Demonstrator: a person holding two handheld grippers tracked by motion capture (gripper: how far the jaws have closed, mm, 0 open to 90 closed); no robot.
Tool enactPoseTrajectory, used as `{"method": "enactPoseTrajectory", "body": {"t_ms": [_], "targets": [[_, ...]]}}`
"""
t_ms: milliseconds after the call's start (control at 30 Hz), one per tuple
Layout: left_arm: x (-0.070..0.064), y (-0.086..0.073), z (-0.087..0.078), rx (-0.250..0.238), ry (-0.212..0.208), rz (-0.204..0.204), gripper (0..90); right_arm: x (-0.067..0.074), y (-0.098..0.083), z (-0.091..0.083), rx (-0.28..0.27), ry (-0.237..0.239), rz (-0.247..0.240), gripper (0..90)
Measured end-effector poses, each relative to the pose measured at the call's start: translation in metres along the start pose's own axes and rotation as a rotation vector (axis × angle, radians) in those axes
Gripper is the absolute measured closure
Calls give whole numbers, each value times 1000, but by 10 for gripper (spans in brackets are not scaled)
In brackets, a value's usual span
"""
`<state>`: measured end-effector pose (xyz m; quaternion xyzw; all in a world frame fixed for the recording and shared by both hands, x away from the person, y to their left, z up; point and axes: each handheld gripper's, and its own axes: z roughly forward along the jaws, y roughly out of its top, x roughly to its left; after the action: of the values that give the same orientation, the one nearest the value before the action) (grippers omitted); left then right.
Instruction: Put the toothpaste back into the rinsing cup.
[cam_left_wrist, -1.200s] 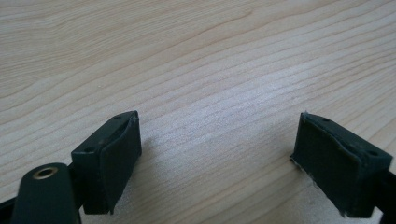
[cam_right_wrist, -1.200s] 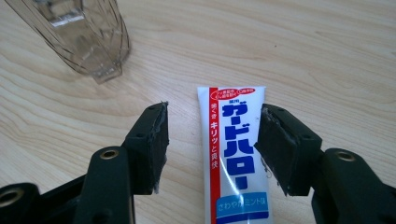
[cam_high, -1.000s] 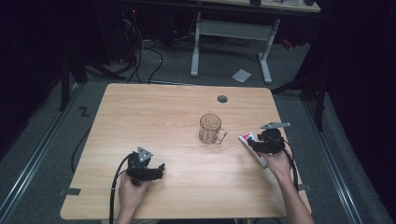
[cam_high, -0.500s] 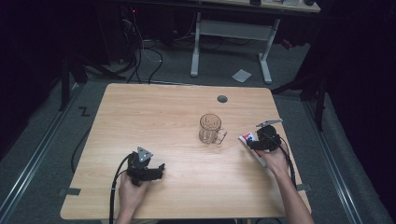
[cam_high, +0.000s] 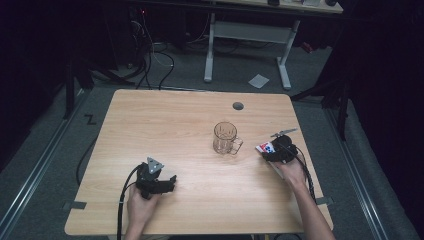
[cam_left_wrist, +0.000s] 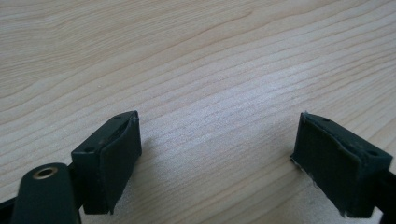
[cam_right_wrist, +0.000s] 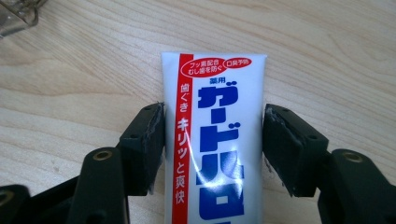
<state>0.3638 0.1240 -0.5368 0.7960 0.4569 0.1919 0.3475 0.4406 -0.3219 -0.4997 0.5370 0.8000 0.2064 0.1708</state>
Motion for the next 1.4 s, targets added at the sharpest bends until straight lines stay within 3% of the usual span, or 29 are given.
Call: {"method": "enactPoseTrajectory", "body": {"t_ms": [200, 333, 467, 700, 800, 1167, 1400], "targets": [[0, 0, 0, 0, 0, 0, 153, 1, 0, 3, 13, -8, -11, 403], [0, 0, 0, 0, 0, 0, 153, -3, -1, 6, 35, 21, 30, 405], [0, 0, 0, 0, 0, 0, 153, -4, -1, 6, 40, 27, 22, 422], [0, 0, 0, 0, 0, 0, 153, -4, 6, 5, 94, 32, 12, 491], [0, 0, 0, 0, 0, -1, 153, -3, 8, 3, 118, 26, -1, 561], [0, 0, 0, 0, 0, 0, 153, 0, 8, -2, 116, 8, -33, 643], [0, 0, 0, 0, 0, 0, 153, -5, 6, -4, 93, 40, -9, 658]]}}
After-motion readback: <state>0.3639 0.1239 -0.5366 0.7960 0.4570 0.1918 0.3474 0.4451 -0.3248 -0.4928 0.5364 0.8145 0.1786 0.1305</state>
